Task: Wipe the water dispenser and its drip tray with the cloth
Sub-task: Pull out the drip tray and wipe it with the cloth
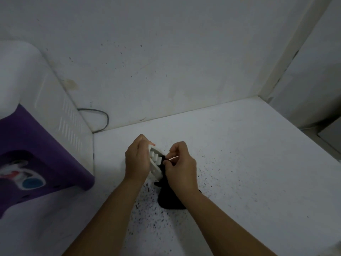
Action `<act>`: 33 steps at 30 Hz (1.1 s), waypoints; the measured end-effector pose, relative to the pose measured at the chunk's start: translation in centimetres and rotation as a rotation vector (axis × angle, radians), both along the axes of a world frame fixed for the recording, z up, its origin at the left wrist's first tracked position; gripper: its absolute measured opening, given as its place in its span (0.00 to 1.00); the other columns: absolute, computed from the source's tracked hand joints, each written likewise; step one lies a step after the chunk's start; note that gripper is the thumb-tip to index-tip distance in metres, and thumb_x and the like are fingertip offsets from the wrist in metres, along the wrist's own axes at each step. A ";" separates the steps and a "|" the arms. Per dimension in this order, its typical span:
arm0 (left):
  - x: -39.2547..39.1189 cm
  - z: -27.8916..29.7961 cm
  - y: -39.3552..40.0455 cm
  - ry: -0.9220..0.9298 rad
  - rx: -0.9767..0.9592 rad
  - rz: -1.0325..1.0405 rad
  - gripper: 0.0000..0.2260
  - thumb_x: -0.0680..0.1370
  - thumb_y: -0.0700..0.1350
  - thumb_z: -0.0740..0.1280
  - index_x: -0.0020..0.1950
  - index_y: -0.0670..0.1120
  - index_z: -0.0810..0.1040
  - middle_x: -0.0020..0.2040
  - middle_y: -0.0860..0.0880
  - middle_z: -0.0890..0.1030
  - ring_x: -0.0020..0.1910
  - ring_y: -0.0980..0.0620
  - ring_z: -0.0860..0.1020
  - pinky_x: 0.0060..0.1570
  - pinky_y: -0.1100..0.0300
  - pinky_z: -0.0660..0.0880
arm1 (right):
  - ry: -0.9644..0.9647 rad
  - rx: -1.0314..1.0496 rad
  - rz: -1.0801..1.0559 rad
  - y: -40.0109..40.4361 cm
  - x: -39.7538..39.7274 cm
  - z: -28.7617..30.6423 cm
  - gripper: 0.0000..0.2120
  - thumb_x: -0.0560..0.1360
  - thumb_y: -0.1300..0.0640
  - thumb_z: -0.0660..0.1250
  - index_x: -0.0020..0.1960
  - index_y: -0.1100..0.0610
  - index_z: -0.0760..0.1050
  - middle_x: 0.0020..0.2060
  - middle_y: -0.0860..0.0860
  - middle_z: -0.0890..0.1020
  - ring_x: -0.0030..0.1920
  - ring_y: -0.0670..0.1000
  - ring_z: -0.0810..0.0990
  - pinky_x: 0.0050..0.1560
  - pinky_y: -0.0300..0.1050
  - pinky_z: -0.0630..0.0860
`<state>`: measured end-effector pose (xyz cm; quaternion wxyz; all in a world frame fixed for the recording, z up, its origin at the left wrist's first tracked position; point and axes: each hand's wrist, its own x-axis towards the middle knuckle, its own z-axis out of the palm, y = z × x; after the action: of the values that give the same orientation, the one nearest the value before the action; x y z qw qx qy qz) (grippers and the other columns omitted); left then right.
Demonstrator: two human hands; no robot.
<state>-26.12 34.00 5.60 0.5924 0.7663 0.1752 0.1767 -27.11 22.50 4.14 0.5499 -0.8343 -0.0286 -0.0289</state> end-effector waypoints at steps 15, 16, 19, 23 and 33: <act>0.0 0.1 -0.7 -0.085 0.000 -0.053 0.15 0.71 0.45 0.53 0.37 0.33 0.67 0.39 0.32 0.75 0.35 0.48 0.71 0.33 0.62 0.66 | -0.073 -0.041 0.017 -0.4 -2.0 -1.5 0.08 0.75 0.55 0.68 0.52 0.48 0.82 0.42 0.38 0.79 0.44 0.37 0.77 0.47 0.29 0.71; 0.0 0.0 -0.8 -0.092 -0.001 -0.040 0.15 0.71 0.45 0.53 0.37 0.32 0.67 0.39 0.33 0.76 0.35 0.48 0.71 0.33 0.62 0.67 | -0.098 -0.049 0.044 -0.5 -2.3 -1.8 0.10 0.76 0.55 0.67 0.55 0.48 0.81 0.45 0.39 0.79 0.46 0.38 0.76 0.50 0.30 0.71; -0.1 -0.1 -0.8 -0.110 -0.016 -0.024 0.15 0.71 0.45 0.54 0.37 0.32 0.68 0.38 0.35 0.77 0.34 0.52 0.72 0.32 0.65 0.68 | -0.112 -0.051 0.084 -0.8 -2.5 -2.3 0.12 0.76 0.61 0.67 0.58 0.52 0.80 0.46 0.44 0.78 0.46 0.35 0.74 0.50 0.24 0.68; -0.1 -0.3 -0.7 -0.107 -0.014 0.000 0.15 0.71 0.47 0.54 0.34 0.38 0.73 0.37 0.41 0.80 0.32 0.55 0.73 0.33 0.64 0.69 | -0.176 -0.127 0.146 -1.3 -2.5 -2.3 0.09 0.75 0.66 0.66 0.50 0.58 0.83 0.43 0.49 0.78 0.43 0.39 0.74 0.48 0.26 0.70; 0.7 -1.4 -0.2 0.049 -0.501 0.027 0.18 0.72 0.55 0.61 0.27 0.48 0.80 0.38 0.43 0.81 0.37 0.46 0.79 0.41 0.54 0.74 | 0.095 -0.158 0.043 -3.1 -1.3 -2.1 0.05 0.76 0.61 0.65 0.50 0.53 0.78 0.44 0.47 0.82 0.44 0.45 0.79 0.45 0.32 0.74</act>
<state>-25.43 33.82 4.16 0.7571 0.5971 0.2378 0.1170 -28.41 19.41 2.06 0.4836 -0.8747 -0.0224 0.0250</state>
